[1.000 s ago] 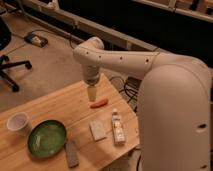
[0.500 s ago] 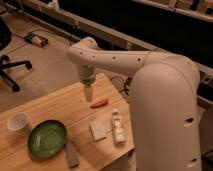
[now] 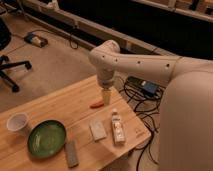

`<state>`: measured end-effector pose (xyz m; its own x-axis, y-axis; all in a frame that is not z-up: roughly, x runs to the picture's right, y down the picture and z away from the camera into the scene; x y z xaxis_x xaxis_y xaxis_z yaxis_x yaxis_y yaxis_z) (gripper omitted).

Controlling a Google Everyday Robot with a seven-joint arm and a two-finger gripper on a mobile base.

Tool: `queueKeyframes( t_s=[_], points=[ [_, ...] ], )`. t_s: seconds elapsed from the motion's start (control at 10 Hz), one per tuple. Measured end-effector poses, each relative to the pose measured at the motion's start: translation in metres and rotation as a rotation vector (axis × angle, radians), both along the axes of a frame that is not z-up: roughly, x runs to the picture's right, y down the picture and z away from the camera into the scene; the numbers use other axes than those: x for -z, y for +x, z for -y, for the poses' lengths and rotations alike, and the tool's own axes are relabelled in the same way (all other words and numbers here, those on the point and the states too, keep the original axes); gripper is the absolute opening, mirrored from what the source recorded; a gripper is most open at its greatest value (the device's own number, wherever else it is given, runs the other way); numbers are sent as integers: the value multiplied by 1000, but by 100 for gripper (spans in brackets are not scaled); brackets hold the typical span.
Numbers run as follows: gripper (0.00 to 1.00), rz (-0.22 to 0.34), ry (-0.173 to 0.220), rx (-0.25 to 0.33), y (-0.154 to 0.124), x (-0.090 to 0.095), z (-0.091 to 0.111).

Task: Move the arm in a circular motion

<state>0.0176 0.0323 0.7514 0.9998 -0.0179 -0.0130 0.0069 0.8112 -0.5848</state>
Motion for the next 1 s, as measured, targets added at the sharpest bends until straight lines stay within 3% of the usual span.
queueKeyframes(
  t_s=[0.2, 0.5, 0.8, 1.0],
  points=[
    [80, 12, 8, 60, 2, 16, -11],
    [80, 48, 29, 189, -37, 38, -22],
    [80, 91, 53, 339, -117, 57, -31],
    [80, 146, 64, 477, -184, 79, -49]
  ],
)
